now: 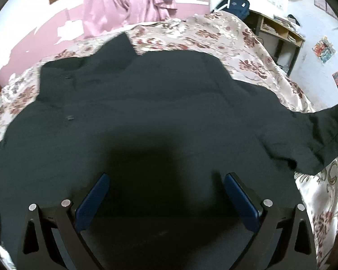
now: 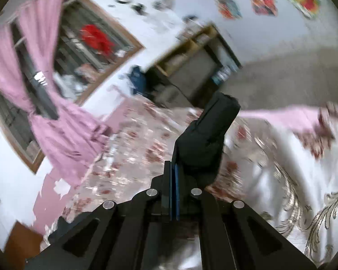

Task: Fold large clothes

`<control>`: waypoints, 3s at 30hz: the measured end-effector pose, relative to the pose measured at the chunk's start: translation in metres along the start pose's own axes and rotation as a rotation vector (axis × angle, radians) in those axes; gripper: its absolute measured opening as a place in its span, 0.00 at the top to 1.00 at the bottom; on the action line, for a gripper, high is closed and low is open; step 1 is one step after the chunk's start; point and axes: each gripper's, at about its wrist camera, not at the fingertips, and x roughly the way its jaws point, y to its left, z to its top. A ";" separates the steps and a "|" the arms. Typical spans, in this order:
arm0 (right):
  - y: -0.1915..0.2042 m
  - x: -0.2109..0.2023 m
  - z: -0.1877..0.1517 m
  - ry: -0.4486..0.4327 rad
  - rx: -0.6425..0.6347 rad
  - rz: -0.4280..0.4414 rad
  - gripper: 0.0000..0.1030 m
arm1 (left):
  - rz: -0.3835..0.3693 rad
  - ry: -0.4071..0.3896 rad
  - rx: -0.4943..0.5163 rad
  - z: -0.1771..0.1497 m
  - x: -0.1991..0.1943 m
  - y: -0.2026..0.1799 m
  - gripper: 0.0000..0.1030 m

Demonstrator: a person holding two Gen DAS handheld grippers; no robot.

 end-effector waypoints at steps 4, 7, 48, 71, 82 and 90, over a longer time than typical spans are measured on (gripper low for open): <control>0.082 -0.017 0.012 -0.036 -0.138 0.083 0.98 | 0.020 -0.009 -0.034 -0.007 -0.027 0.049 0.00; 0.161 -0.035 0.010 -0.053 -0.279 0.186 0.99 | 0.047 -0.017 -0.089 -0.013 -0.046 0.088 0.00; 0.143 0.180 -0.124 0.600 -0.796 -0.347 0.32 | -0.082 -0.026 -0.134 -0.012 0.011 0.057 0.00; 0.386 -0.023 -0.168 0.453 -0.876 0.400 0.95 | -0.528 -0.217 -0.529 -0.078 -0.089 0.239 0.00; 0.410 -0.047 -0.317 0.706 -0.978 0.524 0.95 | -0.564 -0.102 -0.775 -0.129 -0.041 0.298 0.00; 0.366 -0.046 -0.337 0.782 -0.933 0.538 0.93 | -0.479 -0.034 -0.821 -0.136 -0.011 0.287 0.20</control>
